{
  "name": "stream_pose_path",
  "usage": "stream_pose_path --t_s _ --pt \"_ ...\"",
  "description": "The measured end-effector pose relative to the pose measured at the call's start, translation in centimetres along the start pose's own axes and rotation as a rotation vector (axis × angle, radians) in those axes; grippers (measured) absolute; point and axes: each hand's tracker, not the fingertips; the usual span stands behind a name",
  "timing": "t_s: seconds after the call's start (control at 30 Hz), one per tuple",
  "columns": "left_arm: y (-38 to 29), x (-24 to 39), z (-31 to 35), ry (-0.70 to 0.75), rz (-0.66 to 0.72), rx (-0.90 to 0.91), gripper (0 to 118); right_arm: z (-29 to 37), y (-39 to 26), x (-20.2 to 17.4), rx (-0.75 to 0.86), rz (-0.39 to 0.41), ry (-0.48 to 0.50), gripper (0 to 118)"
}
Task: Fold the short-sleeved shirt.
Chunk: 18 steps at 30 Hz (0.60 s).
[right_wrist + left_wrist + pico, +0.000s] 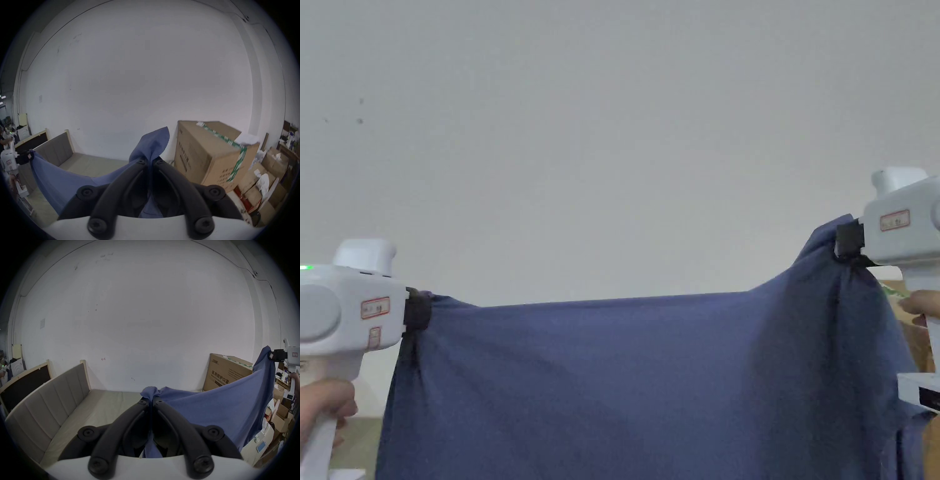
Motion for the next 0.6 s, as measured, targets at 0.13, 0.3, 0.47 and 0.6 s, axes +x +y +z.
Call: stream_pose_path --t_s 0.13,0.3,0.47,0.6 --pt "2.9 0.9 -3.8 0.039 -0.066 0.042 2 -3.7 2.9 -0.7 0.043 0.055 -0.064 4" --pt "4.7 1.4 -8.5 0.058 -0.05 0.069 2 -7.3 4.3 -1.8 0.088 0.112 -0.117 4" --pt "3.2 1.1 -13.2 0.081 -0.019 0.049 2 -10.7 1.9 -2.3 0.097 0.14 -0.12 5" --pt "-2.5 0.8 -16.5 0.101 0.015 -0.062 2 -14.4 -5.1 -2.0 -0.017 0.1 -0.081 5"
